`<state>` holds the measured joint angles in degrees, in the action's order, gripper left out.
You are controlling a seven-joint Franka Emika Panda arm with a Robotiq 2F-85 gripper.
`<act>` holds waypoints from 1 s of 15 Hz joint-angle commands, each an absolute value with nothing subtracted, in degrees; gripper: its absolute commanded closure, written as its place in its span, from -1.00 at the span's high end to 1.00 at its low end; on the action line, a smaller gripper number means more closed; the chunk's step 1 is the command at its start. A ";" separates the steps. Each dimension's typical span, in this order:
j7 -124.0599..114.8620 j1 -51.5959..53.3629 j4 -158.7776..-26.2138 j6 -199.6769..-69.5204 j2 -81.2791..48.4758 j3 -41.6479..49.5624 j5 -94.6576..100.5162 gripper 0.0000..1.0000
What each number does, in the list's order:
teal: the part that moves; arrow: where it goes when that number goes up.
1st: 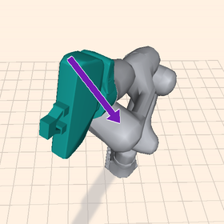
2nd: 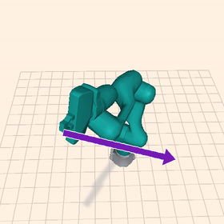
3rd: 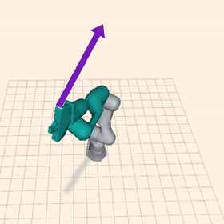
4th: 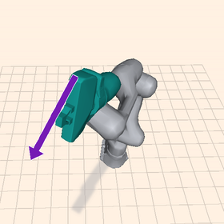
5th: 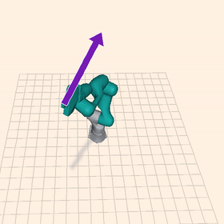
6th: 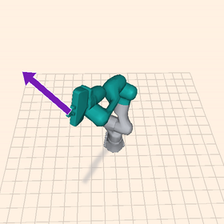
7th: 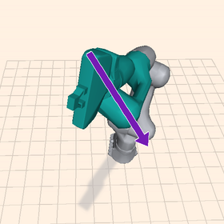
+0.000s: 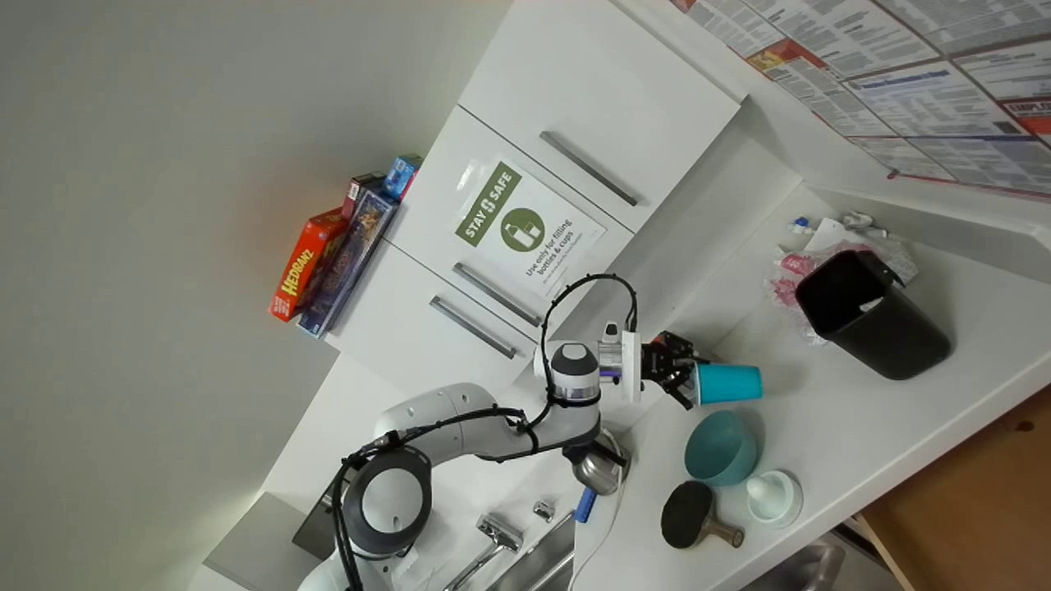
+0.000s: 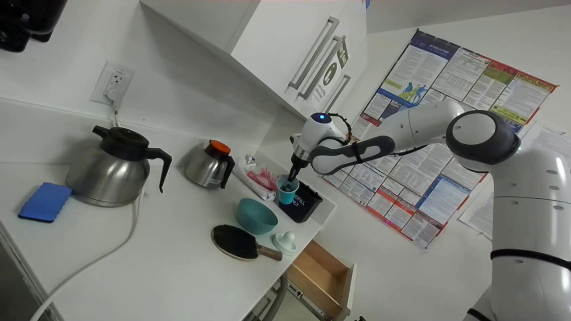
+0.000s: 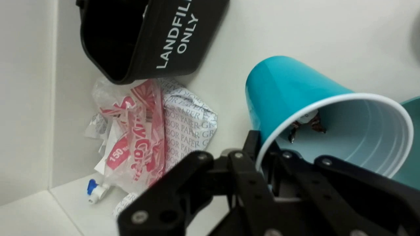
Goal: Pour the candies in the light blue cup into the green bowl
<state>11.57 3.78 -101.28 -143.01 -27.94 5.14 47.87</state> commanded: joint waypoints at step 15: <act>-25.95 9.48 -106.03 -135.93 -28.94 1.70 97.37 -0.97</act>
